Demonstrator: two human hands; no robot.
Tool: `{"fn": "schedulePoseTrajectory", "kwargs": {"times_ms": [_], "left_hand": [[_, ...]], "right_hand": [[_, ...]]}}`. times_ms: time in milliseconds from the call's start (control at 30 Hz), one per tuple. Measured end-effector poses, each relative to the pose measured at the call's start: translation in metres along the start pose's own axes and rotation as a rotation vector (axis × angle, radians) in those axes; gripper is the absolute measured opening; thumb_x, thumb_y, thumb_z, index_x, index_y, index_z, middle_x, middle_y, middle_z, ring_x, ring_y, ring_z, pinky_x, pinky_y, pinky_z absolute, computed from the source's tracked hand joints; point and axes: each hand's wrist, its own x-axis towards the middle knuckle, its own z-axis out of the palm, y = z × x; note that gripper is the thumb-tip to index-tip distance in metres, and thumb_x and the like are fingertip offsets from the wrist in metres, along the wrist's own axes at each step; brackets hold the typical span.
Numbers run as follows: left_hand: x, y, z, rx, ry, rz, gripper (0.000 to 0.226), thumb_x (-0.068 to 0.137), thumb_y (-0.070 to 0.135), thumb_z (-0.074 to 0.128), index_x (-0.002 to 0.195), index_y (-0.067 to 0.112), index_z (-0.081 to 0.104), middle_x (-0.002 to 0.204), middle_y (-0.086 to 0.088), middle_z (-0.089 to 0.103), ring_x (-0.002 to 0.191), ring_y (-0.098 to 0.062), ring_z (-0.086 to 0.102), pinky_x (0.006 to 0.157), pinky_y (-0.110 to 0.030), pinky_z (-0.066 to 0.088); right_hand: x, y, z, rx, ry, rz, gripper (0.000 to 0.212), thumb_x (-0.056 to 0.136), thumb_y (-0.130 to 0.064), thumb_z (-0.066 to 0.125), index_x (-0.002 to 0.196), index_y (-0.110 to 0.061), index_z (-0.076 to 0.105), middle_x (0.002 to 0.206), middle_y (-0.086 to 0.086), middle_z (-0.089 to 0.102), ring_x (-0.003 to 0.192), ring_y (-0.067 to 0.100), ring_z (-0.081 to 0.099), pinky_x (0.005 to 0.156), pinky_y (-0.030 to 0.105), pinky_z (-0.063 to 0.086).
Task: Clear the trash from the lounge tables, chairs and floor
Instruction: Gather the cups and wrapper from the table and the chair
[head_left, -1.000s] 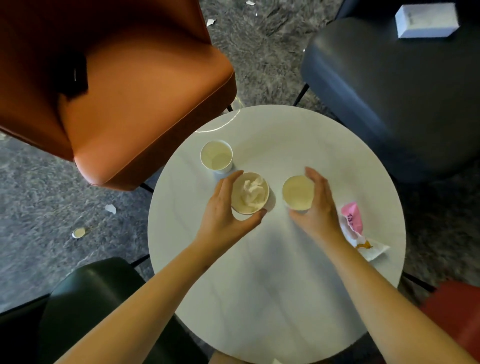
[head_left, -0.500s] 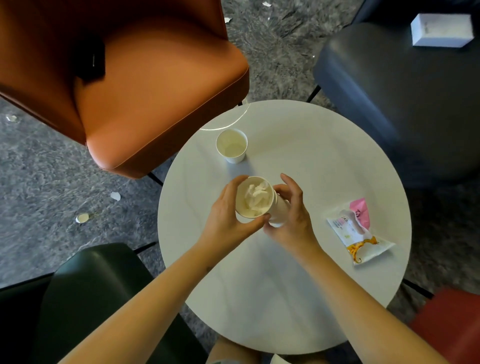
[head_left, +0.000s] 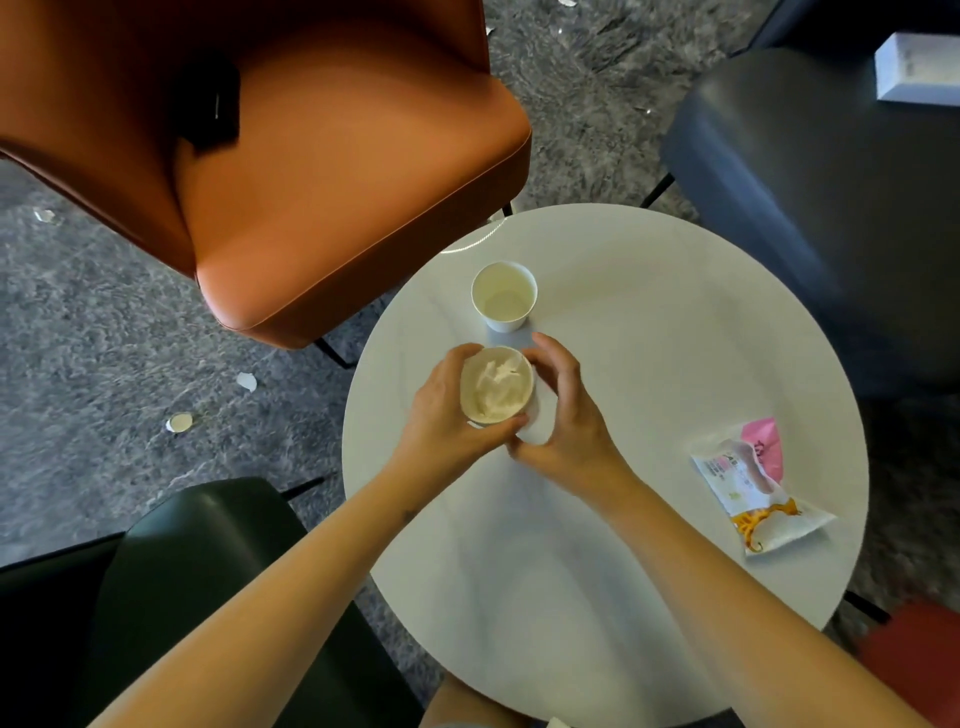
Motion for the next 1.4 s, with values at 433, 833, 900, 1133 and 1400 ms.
{"fn": "schedulePoseTrajectory", "kwargs": {"times_ms": [433, 833, 900, 1133, 1400], "left_hand": [[0.016, -0.015, -0.040, 0.102, 0.194, -0.065, 0.057, 0.064, 0.052, 0.064, 0.106, 0.065, 0.027, 0.109, 0.040, 0.042, 0.103, 0.007, 0.046, 0.083, -0.025, 0.046], [0.035, 0.015, -0.047, 0.014, 0.234, 0.112, 0.062, 0.074, 0.044, 0.068, 0.123, 0.051, 0.030, 0.120, 0.032, 0.043, 0.115, 0.005, 0.045, 0.087, -0.024, 0.048], [0.038, 0.023, -0.038, 0.051, 0.172, 0.120, 0.065, 0.073, 0.041, 0.072, 0.125, 0.041, 0.034, 0.120, 0.026, 0.045, 0.113, 0.007, 0.044, 0.091, -0.022, 0.046], [0.027, 0.050, 0.003, 0.114, -0.032, 0.175, 0.072, 0.071, 0.029, 0.080, 0.131, 0.022, 0.042, 0.125, 0.008, 0.050, 0.106, 0.013, 0.045, 0.083, 0.003, 0.031], [-0.004, 0.076, 0.059, 0.096, -0.112, 0.170, 0.078, 0.070, 0.033, 0.080, 0.133, 0.023, 0.037, 0.128, 0.006, 0.049, 0.108, -0.003, 0.049, 0.082, 0.002, 0.035]], "right_hand": [[0.104, 0.046, 0.025, -0.074, 0.109, 0.418, 0.086, 0.065, -0.022, 0.084, 0.136, -0.012, 0.035, 0.137, 0.007, 0.044, 0.125, 0.026, 0.043, 0.103, 0.046, 0.038], [0.086, 0.033, 0.016, -0.290, 0.101, 0.243, 0.069, 0.065, -0.029, 0.083, 0.124, -0.016, 0.051, 0.125, 0.004, 0.058, 0.114, 0.023, 0.054, 0.097, 0.042, 0.046], [0.071, 0.026, 0.009, -0.261, 0.119, 0.190, 0.071, 0.063, -0.025, 0.084, 0.124, -0.011, 0.051, 0.125, 0.007, 0.058, 0.114, 0.026, 0.053, 0.097, 0.043, 0.045], [0.029, 0.019, -0.024, -0.250, 0.130, 0.050, 0.072, 0.060, -0.024, 0.085, 0.122, -0.007, 0.052, 0.118, 0.009, 0.058, 0.104, 0.024, 0.056, 0.082, 0.027, 0.047], [-0.029, 0.028, -0.061, -0.057, 0.200, 0.130, 0.066, 0.061, -0.018, 0.085, 0.118, -0.014, 0.053, 0.103, -0.013, 0.051, 0.094, 0.009, 0.055, 0.074, 0.001, 0.037]]}}
